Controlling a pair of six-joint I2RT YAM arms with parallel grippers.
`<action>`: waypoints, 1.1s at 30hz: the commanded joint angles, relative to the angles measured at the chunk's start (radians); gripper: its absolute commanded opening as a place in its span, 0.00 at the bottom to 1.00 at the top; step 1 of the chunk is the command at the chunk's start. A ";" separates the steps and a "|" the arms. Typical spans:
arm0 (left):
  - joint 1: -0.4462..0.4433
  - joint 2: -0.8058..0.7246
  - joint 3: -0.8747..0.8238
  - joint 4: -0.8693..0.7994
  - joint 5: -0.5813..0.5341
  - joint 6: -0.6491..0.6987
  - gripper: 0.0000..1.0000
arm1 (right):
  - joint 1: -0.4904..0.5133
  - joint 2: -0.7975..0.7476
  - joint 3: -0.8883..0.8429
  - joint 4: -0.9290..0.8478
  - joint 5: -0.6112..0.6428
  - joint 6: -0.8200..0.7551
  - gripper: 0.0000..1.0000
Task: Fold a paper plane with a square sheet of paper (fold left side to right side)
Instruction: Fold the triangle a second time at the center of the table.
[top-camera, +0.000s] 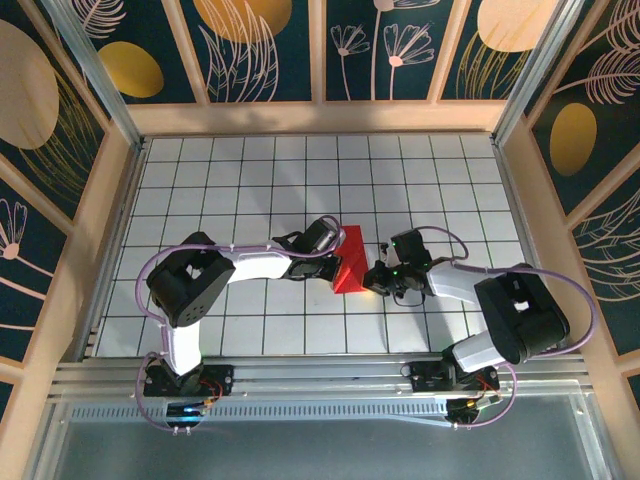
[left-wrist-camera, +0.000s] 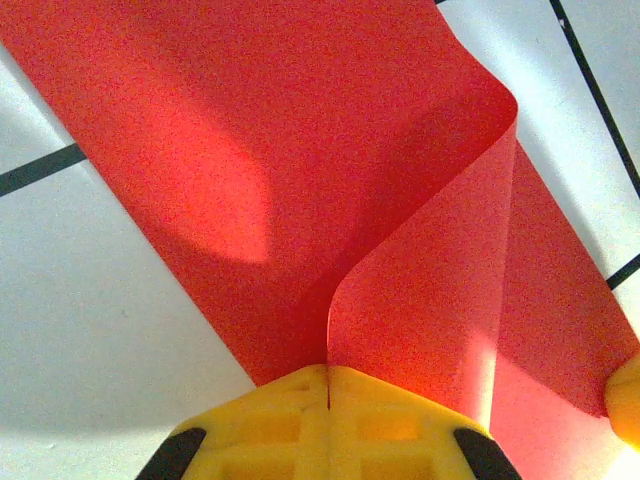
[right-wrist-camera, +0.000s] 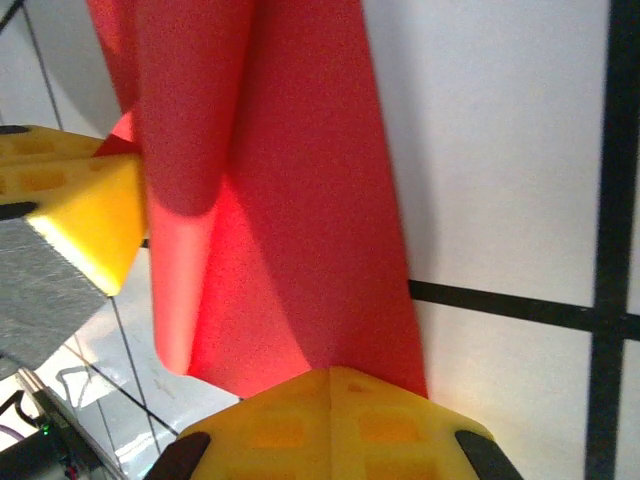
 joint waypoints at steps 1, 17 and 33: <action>0.008 0.030 -0.002 -0.027 0.001 0.017 0.00 | -0.010 -0.054 0.027 0.037 -0.058 0.033 0.00; 0.008 0.024 0.001 -0.040 -0.006 0.028 0.00 | 0.029 0.118 0.088 0.297 -0.090 0.141 0.00; 0.008 0.031 0.004 -0.047 -0.013 0.029 0.00 | 0.034 0.186 0.093 0.232 -0.031 0.097 0.00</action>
